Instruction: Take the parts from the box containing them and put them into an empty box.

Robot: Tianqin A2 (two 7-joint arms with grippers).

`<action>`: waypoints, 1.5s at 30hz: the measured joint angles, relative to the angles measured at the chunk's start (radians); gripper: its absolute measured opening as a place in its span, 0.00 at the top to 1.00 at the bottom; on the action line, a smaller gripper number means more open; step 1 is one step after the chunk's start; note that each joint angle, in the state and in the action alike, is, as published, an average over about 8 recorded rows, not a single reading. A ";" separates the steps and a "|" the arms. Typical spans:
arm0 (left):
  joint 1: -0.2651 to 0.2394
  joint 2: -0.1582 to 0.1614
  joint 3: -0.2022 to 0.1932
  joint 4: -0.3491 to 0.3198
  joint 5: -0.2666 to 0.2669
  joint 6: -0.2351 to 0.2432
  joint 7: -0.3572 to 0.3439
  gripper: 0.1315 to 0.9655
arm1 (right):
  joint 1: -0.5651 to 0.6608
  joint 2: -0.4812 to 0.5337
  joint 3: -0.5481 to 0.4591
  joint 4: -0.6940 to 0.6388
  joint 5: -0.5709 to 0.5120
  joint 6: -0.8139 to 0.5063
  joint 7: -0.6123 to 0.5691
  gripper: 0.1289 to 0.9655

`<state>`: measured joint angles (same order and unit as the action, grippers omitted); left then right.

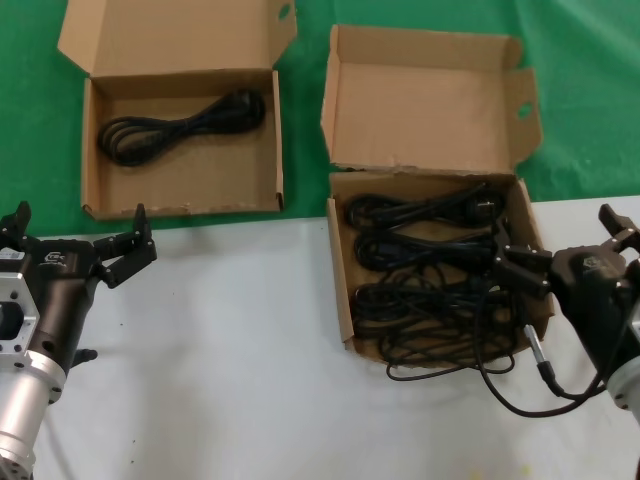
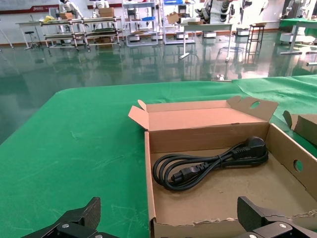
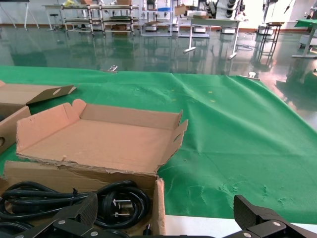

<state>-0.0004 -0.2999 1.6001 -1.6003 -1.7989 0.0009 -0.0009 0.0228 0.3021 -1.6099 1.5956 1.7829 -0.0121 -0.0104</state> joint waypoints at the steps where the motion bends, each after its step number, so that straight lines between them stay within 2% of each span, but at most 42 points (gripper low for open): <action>1: 0.000 0.000 0.000 0.000 0.000 0.000 0.000 0.00 | 0.000 0.000 0.000 0.000 0.000 0.000 0.000 0.00; 45: 0.000 0.000 0.000 0.000 0.000 0.000 0.000 0.00 | 0.000 0.000 0.000 0.000 0.000 0.000 0.000 0.00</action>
<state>-0.0004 -0.2999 1.6001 -1.6003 -1.7989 0.0010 -0.0009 0.0228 0.3021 -1.6099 1.5956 1.7829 -0.0121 -0.0104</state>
